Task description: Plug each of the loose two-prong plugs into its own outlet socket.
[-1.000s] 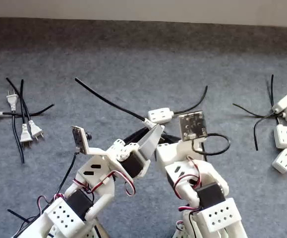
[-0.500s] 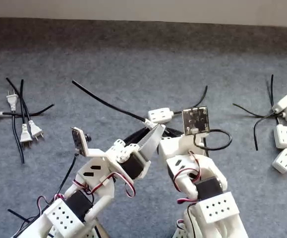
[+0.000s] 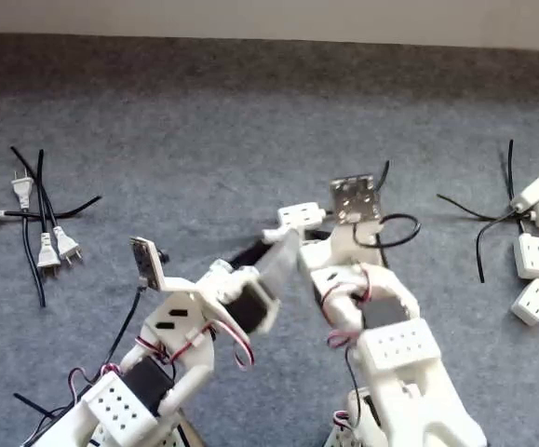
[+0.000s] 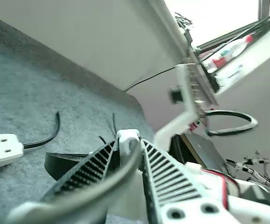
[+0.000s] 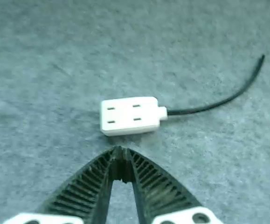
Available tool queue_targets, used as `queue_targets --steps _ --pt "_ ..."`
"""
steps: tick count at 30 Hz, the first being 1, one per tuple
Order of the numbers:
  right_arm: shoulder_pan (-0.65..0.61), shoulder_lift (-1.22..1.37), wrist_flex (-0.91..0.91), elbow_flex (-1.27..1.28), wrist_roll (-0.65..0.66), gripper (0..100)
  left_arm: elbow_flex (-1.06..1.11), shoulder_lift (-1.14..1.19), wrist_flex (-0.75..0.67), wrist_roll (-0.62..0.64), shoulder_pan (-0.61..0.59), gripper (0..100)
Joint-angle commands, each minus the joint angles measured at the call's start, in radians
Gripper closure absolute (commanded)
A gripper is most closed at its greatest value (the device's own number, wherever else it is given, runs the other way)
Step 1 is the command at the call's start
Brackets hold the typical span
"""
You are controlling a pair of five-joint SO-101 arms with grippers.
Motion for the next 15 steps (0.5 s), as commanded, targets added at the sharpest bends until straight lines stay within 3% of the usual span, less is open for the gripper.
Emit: queue_targets --steps 1,15 --pt "0.048 0.068 -0.068 -0.120 0.006 99.1 0.021 0.010 -0.015 0.008 0.027 99" --pt "0.050 0.124 -0.071 -0.173 0.006 99.1 0.021 0.004 0.018 0.008 0.027 99"
